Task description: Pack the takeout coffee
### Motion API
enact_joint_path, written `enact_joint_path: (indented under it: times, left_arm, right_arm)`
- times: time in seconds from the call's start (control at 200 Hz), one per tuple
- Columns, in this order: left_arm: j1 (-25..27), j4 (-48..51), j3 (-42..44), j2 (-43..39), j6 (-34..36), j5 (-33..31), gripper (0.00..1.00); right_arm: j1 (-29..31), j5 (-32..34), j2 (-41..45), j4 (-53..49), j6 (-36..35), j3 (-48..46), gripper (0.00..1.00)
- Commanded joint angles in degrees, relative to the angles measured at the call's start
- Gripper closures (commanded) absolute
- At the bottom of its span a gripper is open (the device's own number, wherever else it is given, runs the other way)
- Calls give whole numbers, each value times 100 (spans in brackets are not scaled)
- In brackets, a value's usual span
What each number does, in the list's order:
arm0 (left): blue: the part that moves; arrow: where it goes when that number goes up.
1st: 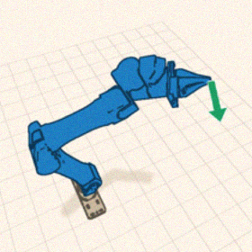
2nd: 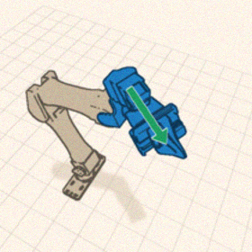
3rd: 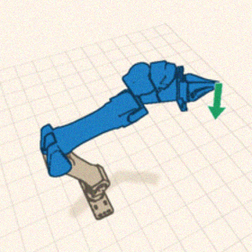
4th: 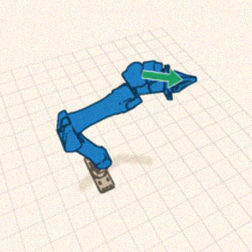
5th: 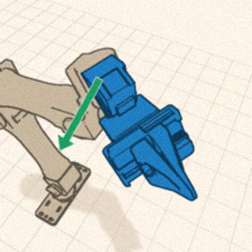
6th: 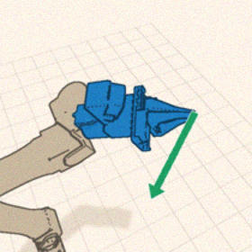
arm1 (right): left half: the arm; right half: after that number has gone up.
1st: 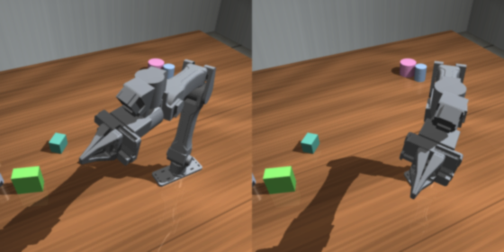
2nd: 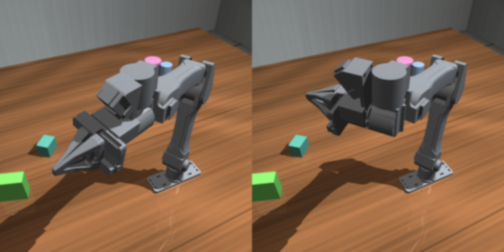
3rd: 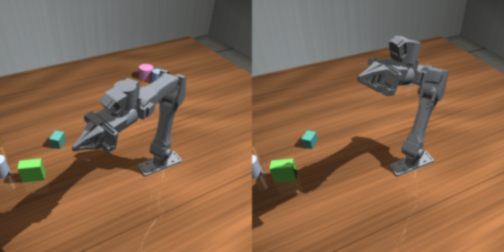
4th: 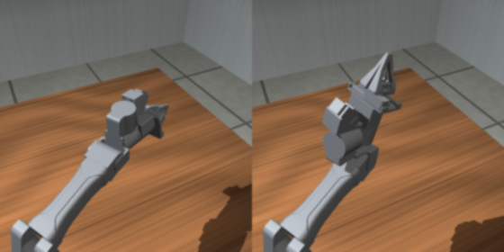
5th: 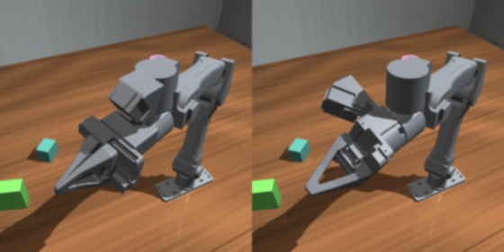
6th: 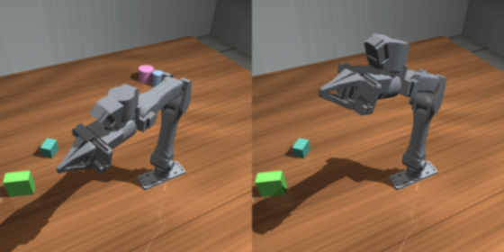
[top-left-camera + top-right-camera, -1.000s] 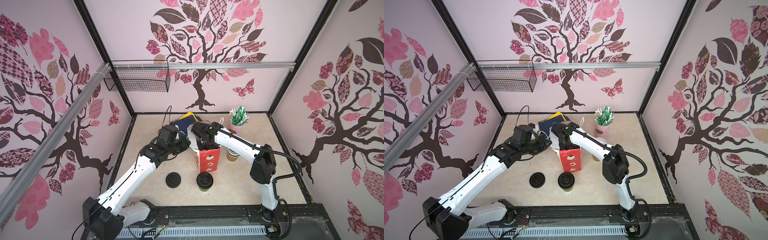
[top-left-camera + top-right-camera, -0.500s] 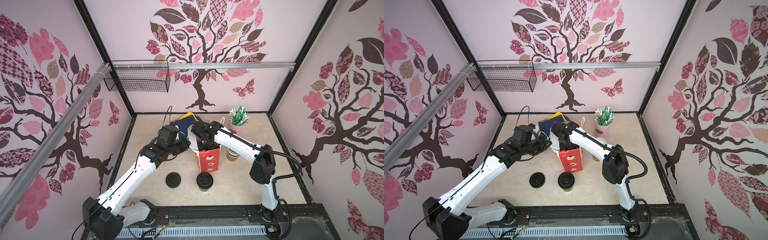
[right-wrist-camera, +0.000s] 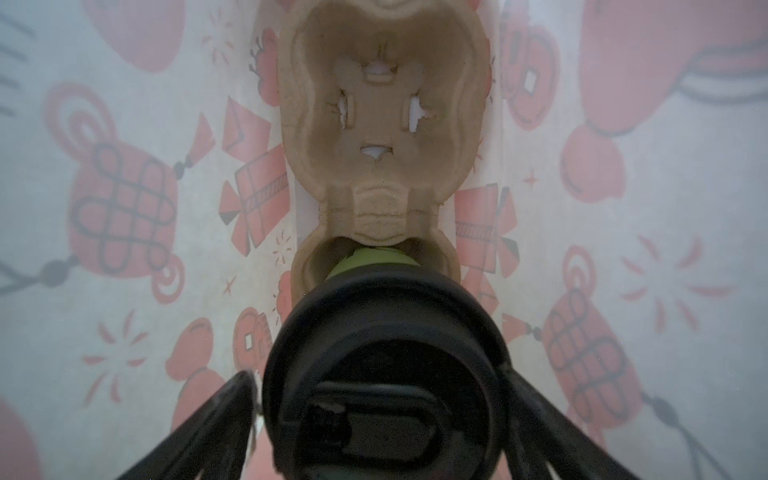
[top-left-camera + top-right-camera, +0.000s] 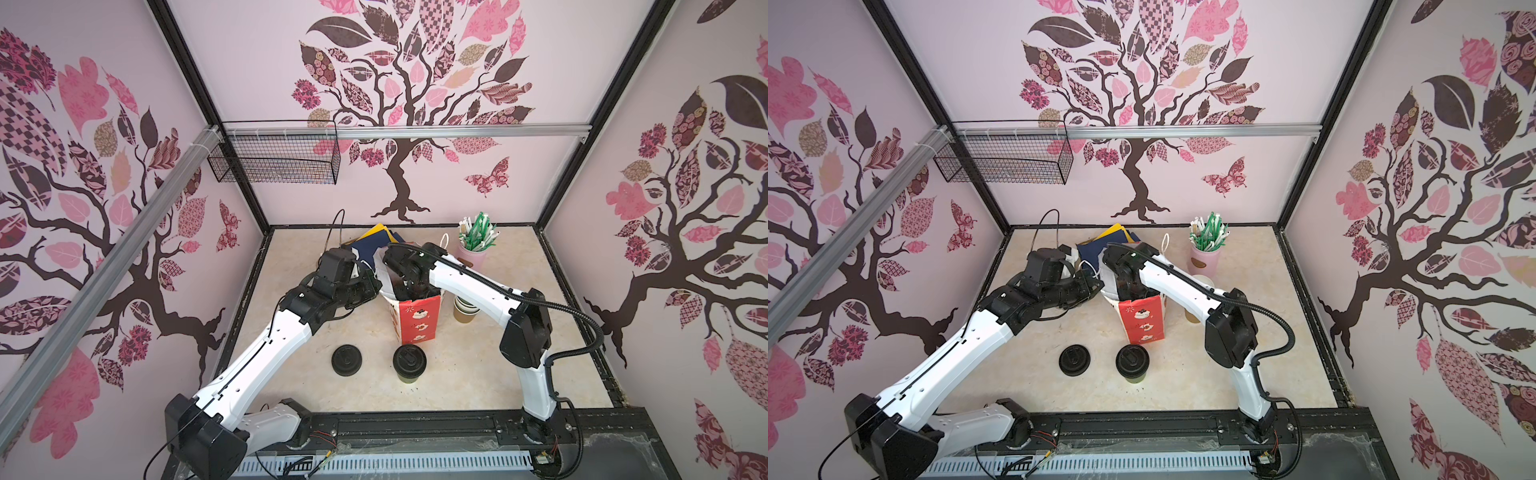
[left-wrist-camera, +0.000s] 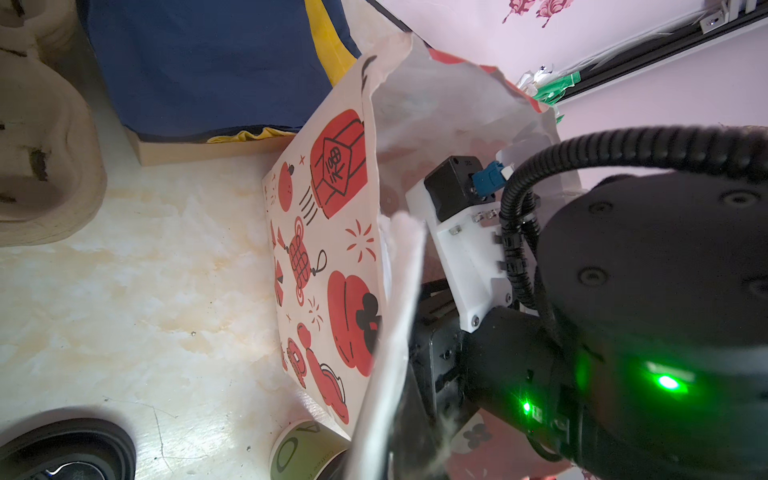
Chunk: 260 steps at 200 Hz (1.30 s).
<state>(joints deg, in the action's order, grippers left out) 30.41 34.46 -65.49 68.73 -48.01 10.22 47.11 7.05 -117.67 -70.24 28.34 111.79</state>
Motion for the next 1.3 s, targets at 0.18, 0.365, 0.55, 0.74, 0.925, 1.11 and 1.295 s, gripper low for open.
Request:
enact_joint_path:
  times: [0.18, 0.365, 0.55, 0.74, 0.925, 1.11, 1.295]
  left_arm:
    - [1, 139, -340, 71, 177, 6, 100]
    - [15, 156, -408, 119, 225, 77, 100]
    - [20, 228, -509, 158, 309, 68, 100]
    - [18, 241, -507, 158, 314, 59, 100]
    - [22, 295, -496, 158, 323, 24, 100]
    - [20, 308, -482, 176, 331, 37, 100]
    - [18, 332, -460, 209, 362, 112, 100]
  right_arm:
    - [10, 168, 488, 107, 6, -196, 7]
    - [26, 262, 455, 115, -64, -162, 12]
    - [62, 277, 482, 127, -114, -95, 11]
    - [69, 362, 529, 69, -114, -53, 7]
    - [63, 267, 652, 90, -92, -96, 3]
    - [68, 277, 719, 38, -98, -18, 0]
    - [75, 449, 741, 16, -92, 42, 0]
